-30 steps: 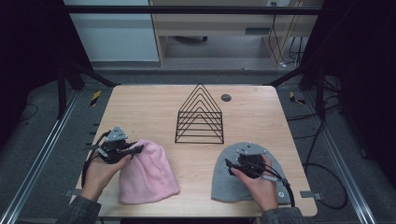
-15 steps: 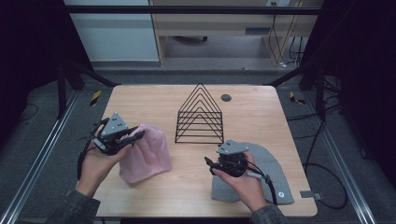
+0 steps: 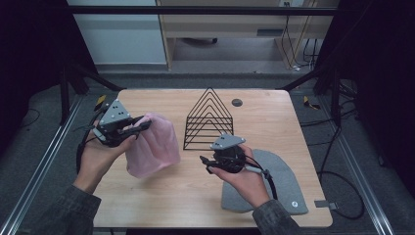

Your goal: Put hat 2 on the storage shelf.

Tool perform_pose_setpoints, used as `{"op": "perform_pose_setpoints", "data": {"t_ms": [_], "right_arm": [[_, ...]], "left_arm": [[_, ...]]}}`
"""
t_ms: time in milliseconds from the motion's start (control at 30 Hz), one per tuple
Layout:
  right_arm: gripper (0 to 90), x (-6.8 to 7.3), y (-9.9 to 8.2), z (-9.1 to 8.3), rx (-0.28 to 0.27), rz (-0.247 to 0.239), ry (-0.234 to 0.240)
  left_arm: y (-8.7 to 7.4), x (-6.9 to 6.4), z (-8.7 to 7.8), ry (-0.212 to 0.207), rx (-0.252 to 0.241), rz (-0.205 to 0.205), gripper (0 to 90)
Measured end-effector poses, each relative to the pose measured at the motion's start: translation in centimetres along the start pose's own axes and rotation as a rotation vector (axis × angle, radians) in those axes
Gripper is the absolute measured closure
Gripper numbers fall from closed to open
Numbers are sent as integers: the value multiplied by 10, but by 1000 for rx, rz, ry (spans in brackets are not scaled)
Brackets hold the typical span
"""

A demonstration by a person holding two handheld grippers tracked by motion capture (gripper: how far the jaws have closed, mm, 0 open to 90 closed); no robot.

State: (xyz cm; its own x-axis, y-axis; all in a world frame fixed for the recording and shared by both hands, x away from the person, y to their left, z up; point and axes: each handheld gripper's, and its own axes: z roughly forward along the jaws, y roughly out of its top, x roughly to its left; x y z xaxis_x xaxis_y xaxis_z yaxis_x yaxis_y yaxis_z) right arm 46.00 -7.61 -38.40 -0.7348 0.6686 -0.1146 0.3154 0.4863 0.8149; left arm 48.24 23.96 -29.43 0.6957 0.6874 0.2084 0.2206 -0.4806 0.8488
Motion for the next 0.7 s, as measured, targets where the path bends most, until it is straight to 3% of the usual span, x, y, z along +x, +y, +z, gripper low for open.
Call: {"op": "perform_pose_setpoints", "data": {"t_ms": [200,467,700], "right_arm": [[413,0,8,9,-3,23,39],[447,4,9,26,4,46,100],[457,16,13,43,25,31,149]], "left_arm": [[9,2,-1,-40,0,-24,751],[23,-4,-3,-59,-2,7,750],[33,-8,-2,-67,-1,0,750]]}}
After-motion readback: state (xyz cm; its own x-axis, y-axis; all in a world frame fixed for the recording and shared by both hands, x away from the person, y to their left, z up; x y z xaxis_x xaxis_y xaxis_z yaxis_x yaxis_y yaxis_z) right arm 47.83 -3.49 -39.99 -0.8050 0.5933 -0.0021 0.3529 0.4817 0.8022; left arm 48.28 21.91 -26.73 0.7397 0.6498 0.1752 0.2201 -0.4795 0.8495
